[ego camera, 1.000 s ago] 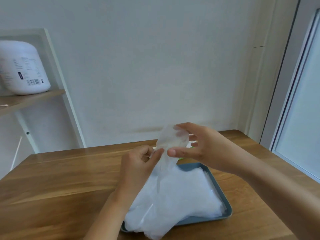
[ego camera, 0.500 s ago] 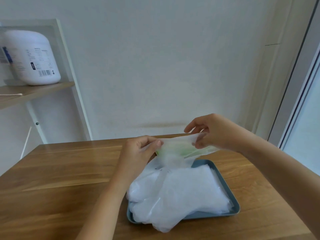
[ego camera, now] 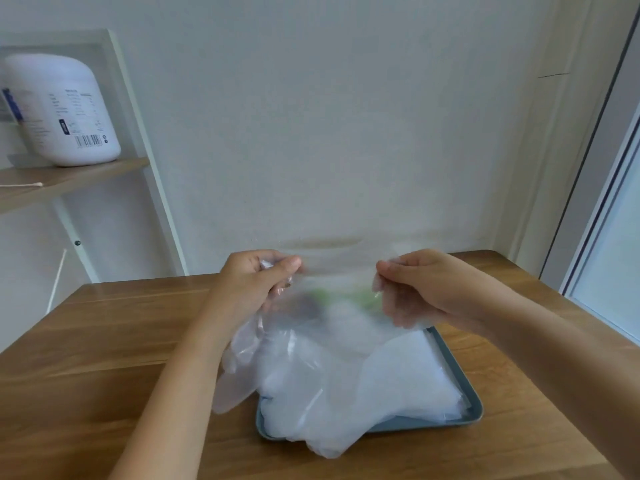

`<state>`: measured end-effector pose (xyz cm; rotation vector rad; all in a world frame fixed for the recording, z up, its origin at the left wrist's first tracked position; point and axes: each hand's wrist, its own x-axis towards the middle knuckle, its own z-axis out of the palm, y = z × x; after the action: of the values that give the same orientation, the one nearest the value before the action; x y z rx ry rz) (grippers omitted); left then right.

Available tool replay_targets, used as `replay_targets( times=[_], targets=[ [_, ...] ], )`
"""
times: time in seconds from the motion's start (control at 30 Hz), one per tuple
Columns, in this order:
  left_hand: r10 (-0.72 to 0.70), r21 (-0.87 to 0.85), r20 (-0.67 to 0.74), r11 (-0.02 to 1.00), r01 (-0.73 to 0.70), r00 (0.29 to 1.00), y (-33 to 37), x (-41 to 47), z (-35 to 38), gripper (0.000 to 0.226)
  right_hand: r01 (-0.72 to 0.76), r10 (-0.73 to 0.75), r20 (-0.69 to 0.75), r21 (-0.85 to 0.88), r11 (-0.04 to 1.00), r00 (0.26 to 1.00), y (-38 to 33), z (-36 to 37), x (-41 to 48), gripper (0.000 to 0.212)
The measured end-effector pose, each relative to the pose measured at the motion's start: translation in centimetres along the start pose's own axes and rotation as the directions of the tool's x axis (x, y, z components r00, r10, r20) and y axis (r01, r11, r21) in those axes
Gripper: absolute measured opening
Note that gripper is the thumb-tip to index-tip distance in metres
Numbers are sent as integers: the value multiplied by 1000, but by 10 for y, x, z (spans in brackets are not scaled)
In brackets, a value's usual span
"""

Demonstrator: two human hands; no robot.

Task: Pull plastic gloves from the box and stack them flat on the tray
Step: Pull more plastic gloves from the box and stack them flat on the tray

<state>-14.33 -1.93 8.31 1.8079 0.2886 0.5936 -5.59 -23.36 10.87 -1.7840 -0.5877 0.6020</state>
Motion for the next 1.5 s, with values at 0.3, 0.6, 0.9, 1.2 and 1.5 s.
replay_targets(
  times=[0.3, 0.6, 0.9, 1.2, 1.5],
  targets=[
    [-158, 370, 303, 928, 36, 940, -23, 38, 9, 13, -62, 50, -65, -201, 978, 997, 42, -7, 14, 39],
    [-214, 674, 94, 733, 96, 972, -66, 58, 43, 14, -177, 94, -183, -521, 835, 979, 95, -16, 21, 37],
    [183, 620, 292, 712, -331, 939, -48, -12, 96, 19, -214, 126, -215, -456, 864, 968, 112, -11, 22, 32],
    [-244, 753, 574, 531, -388, 782, -81, -32, 105, 60, -183, -60, -321, -672, 718, 945, 119, -14, 20, 28],
    [-330, 792, 531, 520, -319, 781, -93, -39, 103, 91, 464, -324, 346, -767, 443, 881, 116, -5, 25, 41]
  ],
)
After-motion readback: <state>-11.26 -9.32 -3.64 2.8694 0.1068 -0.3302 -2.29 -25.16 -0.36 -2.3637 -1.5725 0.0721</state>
